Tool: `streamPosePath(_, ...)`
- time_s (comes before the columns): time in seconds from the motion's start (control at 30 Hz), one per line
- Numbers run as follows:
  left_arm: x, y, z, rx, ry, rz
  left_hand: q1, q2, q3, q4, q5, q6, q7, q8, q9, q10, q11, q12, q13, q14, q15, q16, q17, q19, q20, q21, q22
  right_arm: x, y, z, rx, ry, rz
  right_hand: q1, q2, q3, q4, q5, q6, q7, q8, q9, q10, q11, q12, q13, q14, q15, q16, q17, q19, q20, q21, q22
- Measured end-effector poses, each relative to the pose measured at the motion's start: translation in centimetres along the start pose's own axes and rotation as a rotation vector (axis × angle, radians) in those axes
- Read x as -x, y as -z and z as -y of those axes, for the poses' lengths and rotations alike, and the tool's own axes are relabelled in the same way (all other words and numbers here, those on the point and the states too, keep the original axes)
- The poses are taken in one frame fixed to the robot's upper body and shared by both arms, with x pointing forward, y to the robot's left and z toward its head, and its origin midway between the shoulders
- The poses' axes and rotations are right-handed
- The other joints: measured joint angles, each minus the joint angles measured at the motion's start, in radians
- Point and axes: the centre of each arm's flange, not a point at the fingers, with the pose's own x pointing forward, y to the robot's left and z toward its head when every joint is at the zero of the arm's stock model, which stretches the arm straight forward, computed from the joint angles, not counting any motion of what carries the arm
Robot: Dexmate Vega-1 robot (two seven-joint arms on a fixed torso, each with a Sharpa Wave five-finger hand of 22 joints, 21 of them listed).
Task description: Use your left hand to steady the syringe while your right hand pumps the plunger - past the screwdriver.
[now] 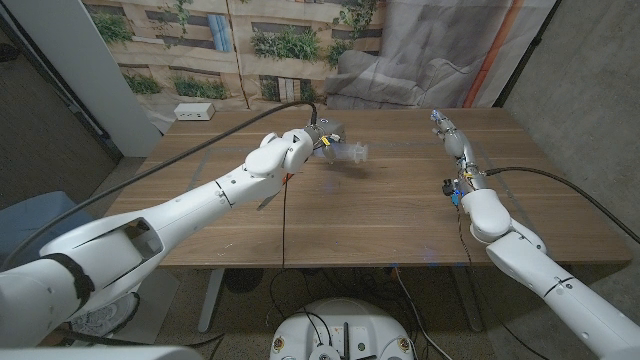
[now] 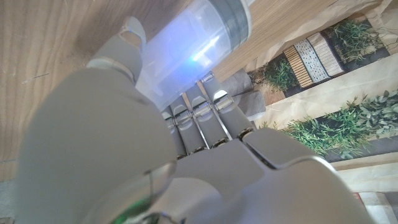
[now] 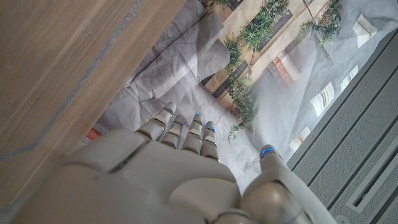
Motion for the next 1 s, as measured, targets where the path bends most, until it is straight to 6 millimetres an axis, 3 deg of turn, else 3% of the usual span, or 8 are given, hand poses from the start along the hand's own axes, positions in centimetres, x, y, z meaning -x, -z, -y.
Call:
streamPosePath(0.17, -0.1, -0.2, 0.4, -0.021, 0.001, 0.004, 0.0, 0.0, 0.0, 0.0, 0.0, 0.0, 0.0, -0.002, 0.0, 0.0, 0.0, -0.001, -0.001, 0.0, 0.0, 0.0, 0.0, 0.0, 0.0, 0.0, 0.0, -0.2, 0.6, 0.2, -0.068, -0.004, -0.016, 0.0, 0.0, -0.003, 0.003, 0.0, -0.028, 0.001, -0.001, 0.0, -0.027, 0.006, -0.004, 0.0, 0.006, 0.027, 0.0, -0.002, -0.007, 0.007, -0.003, 0.0)
streamPosePath(0.47, -0.2, -0.5, 1.3, -0.054, -0.011, 0.005, 0.0, 0.0, 0.0, 0.0, 0.001, 0.0, 0.0, 0.002, 0.0, 0.0, 0.0, -0.001, -0.001, -0.004, 0.001, 0.005, -0.002, 0.0, 0.0, -0.003, -0.001, -0.4, 1.3, 0.3, -0.175, -0.009, -0.047, -0.015, -0.007, -0.01, 0.01, 0.0, -0.069, 0.006, -0.005, -0.002, -0.05, 0.018, -0.004, -0.001, 0.011, 0.042, -0.007, -0.002, -0.014, 0.014, -0.003, 0.0)
streamPosePath(1.0, -0.3, -1.2, 3.0, -0.095, -0.03, 0.003, 0.0, 0.0, -0.002, 0.002, 0.001, 0.0, 0.0, 0.002, 0.0, -0.005, -0.005, -0.004, -0.002, -0.007, 0.004, 0.006, 0.003, 0.0, 0.0, -0.007, 0.0, -0.8, 2.4, 0.0, -0.273, 0.005, -0.076, -0.026, 0.005, -0.014, 0.014, 0.0, -0.071, 0.008, -0.005, -0.002, -0.055, 0.013, -0.004, -0.003, 0.011, 0.034, -0.007, 0.001, -0.022, 0.007, -0.003, 0.0)
